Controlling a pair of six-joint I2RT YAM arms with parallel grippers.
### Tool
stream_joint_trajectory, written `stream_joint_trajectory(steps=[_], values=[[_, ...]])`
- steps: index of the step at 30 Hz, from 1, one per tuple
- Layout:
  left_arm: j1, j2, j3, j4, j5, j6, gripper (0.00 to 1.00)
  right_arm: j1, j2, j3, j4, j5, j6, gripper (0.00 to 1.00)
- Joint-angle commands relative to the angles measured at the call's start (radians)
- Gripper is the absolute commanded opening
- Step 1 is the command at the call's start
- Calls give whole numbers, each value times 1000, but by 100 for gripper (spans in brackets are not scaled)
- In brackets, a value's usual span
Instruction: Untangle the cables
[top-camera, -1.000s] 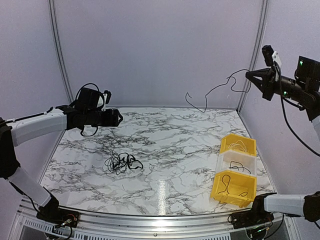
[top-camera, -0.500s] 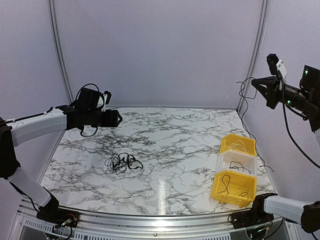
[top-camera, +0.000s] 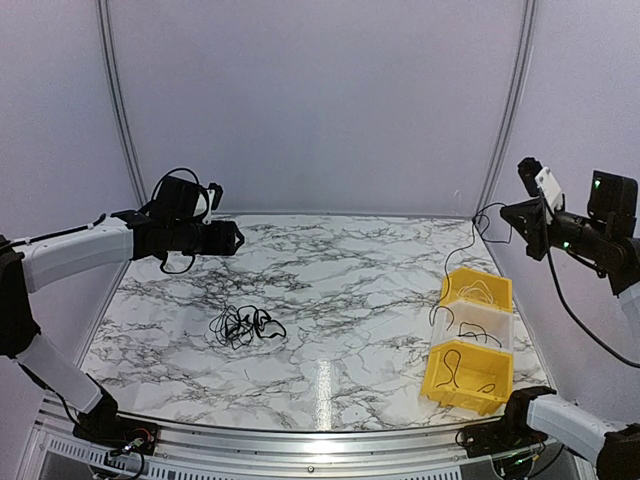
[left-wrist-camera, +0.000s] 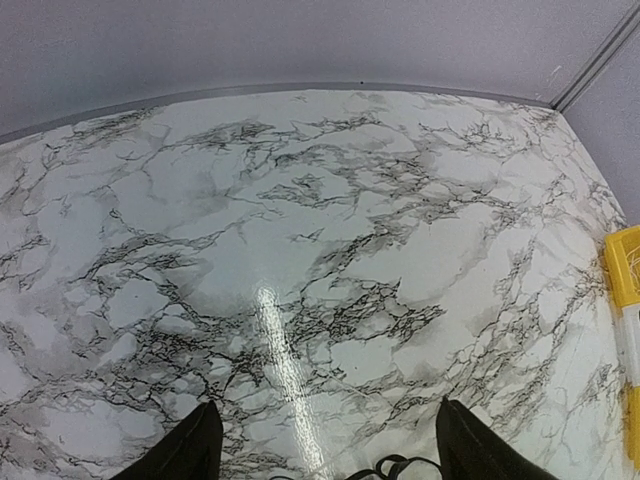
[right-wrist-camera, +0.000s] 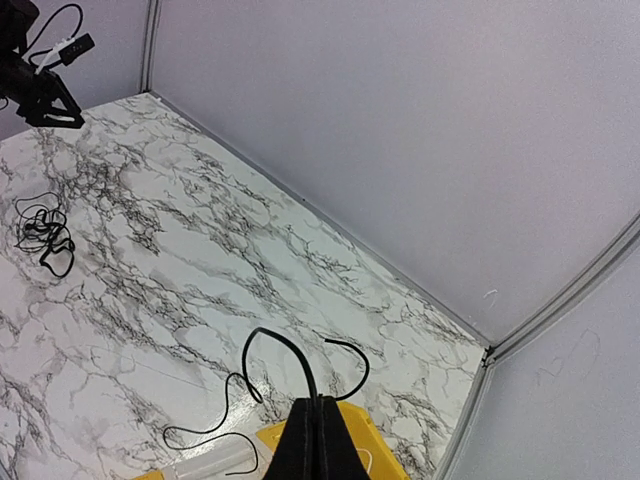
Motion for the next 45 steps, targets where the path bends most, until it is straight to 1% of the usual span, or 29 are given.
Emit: stream_joint_trajectory(steps=[1,5,9,15,18,20,23,26,32,35,38,45], values=[[4,-25,11,-28,12,9,76,-9,-8,-4,-20,27,-24,0],[3,-29,8,-28,10,11,76,-10,-5,7,-70,41,-56,0],[4,-30,7,-28,9,11,76,-9,-10,17,-146,99,-138,0],[4,-27,9,-28,12,10,75,-9,-10,6,-297,262,-395,0],[4,-24,10,-28,12,5,75,-9,-9,-30,-345,351,-512,0],[4,-23,10,-28,12,3,75,-9,-3,-59,-371,382,-569,0],[4,-26,10,-28,42,1,75,-9,24,-90,-420,351,-610,0],[4,-27,10,-28,43,0,75,-10,71,-142,-457,262,-640,0],[5,-18,10,-28,46,-3,75,-9,169,-247,-416,188,-640,0],[5,-14,10,-29,49,-3,75,-9,215,-290,-406,177,-641,0],[4,-11,10,-28,48,-3,75,-9,239,-344,-368,208,-630,0],[5,1,11,-28,62,-9,74,-9,262,-447,-207,333,-583,0]])
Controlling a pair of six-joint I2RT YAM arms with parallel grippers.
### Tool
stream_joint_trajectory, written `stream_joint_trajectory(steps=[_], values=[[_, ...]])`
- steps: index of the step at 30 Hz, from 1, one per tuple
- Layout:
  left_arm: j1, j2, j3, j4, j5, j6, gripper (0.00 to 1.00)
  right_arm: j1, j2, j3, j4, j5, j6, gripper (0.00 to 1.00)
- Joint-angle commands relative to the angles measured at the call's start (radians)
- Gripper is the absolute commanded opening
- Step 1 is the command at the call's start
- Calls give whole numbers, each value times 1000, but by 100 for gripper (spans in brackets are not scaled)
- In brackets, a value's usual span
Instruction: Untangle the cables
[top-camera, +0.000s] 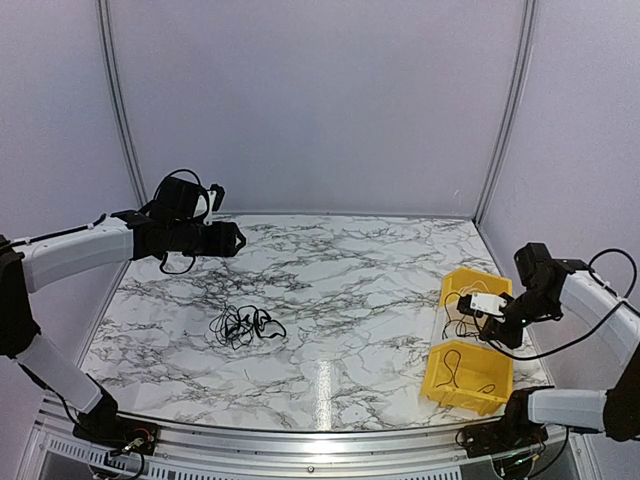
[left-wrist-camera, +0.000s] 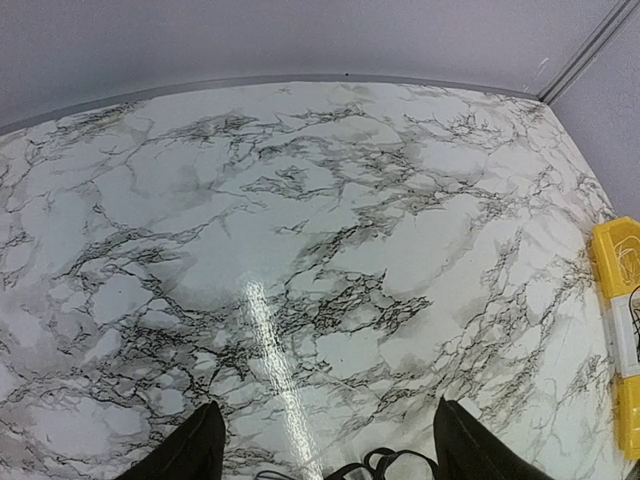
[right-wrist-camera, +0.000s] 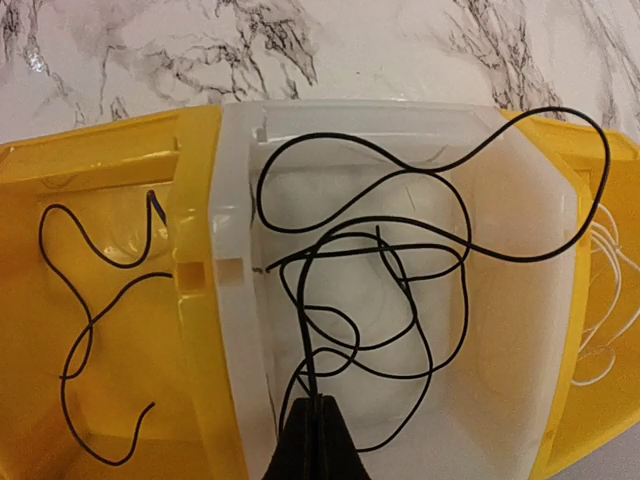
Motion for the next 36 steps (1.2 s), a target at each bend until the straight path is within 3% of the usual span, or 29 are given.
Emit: stream_joint_trajectory(steps=[1,10,13,18,21,25,31,36], values=[[4,1,11,-19,19,-8,74,-5,27,-28,109,90,43,0],[4,7,12,-19,34,-18,74,-5,118,-12,192,134,112,1],[4,5,12,-20,37,-18,74,-6,142,21,153,134,107,16],[4,3,14,-19,45,-19,74,-5,81,133,-16,107,35,55],[4,-3,15,-21,47,-19,74,-6,62,213,-92,81,0,66],[4,-9,14,-19,50,-19,74,-5,106,299,-117,25,23,67],[4,-6,13,-19,56,-24,74,7,241,344,37,-40,206,67],[4,1,13,-20,61,-27,73,14,344,373,111,-80,255,65]])
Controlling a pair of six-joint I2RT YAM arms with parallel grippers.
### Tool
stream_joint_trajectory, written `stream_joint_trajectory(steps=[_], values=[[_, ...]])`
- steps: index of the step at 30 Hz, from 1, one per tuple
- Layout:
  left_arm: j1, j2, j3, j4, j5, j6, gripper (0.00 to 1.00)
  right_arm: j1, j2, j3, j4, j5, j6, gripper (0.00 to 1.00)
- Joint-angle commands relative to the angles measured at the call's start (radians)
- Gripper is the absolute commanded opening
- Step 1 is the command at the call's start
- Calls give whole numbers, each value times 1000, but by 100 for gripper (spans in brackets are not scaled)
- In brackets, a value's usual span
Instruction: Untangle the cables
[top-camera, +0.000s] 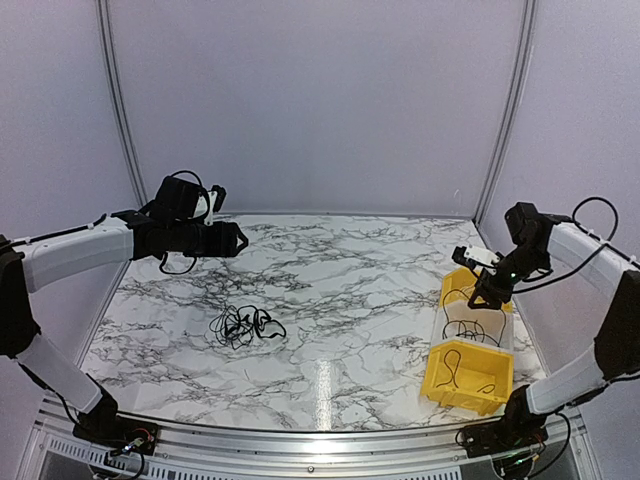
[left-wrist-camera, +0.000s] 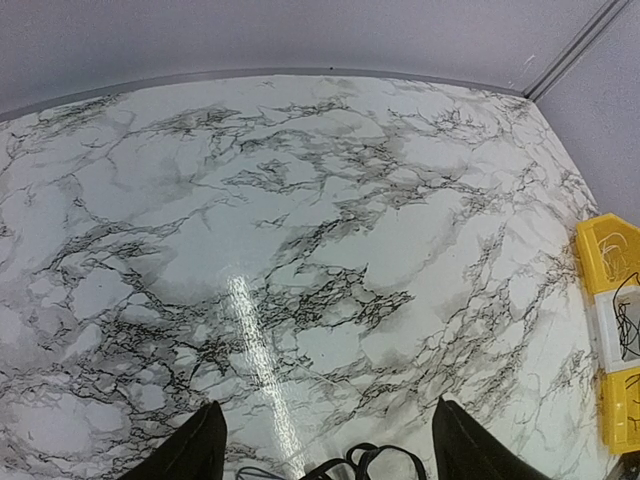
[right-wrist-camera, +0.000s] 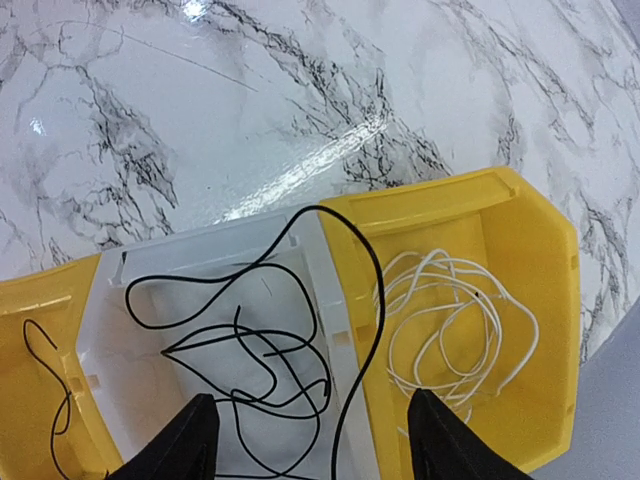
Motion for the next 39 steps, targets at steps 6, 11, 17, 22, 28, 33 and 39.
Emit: stream_joint_trajectory(steps=[6,11,17,22,28,33,39], values=[[4,-1,13,-18,20,-6,73,20,139,83,146,-72,130,60],[4,0,14,-18,29,-9,73,20,186,85,185,-59,141,56],[4,-4,14,-19,33,-9,73,20,231,104,169,-87,151,36],[4,-4,15,-18,35,-11,73,20,240,126,128,-109,143,8],[3,-5,16,-19,35,-11,73,20,131,113,46,-106,125,0],[4,-5,16,-19,49,-19,73,19,-71,-101,106,-35,113,0],[4,2,16,-17,63,-28,73,-9,-108,-234,149,9,115,0]])
